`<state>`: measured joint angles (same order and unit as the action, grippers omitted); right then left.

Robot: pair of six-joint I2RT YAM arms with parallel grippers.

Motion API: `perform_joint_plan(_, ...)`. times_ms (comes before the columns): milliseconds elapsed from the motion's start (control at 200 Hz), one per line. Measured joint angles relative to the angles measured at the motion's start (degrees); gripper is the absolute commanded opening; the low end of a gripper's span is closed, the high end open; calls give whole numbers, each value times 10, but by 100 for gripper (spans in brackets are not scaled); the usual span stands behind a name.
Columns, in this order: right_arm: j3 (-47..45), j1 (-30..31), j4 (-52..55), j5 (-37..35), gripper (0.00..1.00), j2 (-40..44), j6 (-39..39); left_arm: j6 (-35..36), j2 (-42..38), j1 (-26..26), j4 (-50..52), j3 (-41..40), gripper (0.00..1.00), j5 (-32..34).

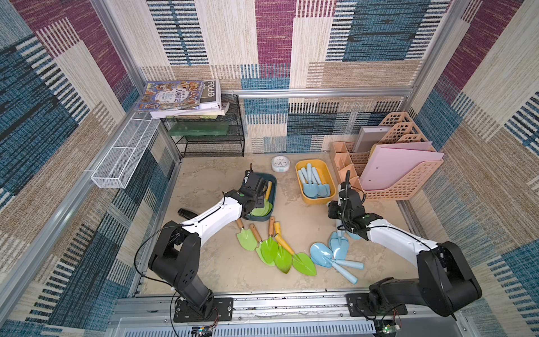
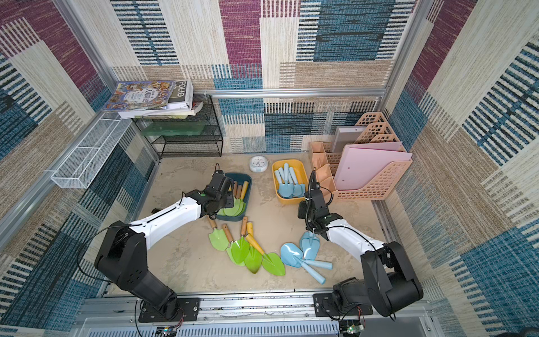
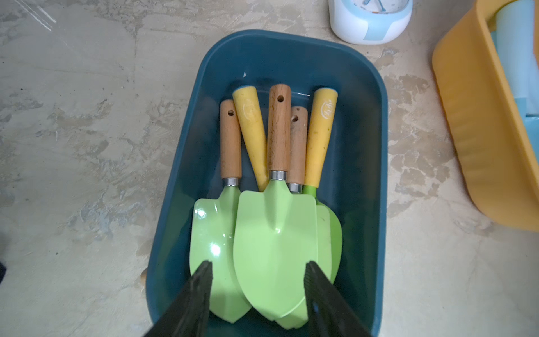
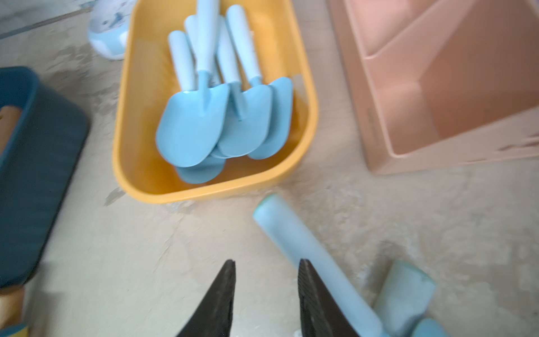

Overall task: Sort the small shovels by color and place them into the storage box
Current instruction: Pick up the shovel from the center of the board.

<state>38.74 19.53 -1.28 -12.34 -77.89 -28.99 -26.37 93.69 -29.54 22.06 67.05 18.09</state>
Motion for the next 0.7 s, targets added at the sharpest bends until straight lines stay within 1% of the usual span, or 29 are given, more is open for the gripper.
perform_joint_plan(105, 5, -27, 14, -9, 41, -17, -5, 0, 0, 0, -5, 0, 53, 1)
perform_joint_plan(285, 3, -32, 31, -4, 44, -28, -1, 0, 1, 0, -6, 1, 53, 2)
perform_joint_plan(446, -18, -33, 36, 4, 44, 5, 1, 0, 4, 0, -6, 6, 53, 2)
perform_joint_plan(701, -42, -26, 62, 27, 41, 69, 2, -3, 4, 0, -6, 0, 54, 0)
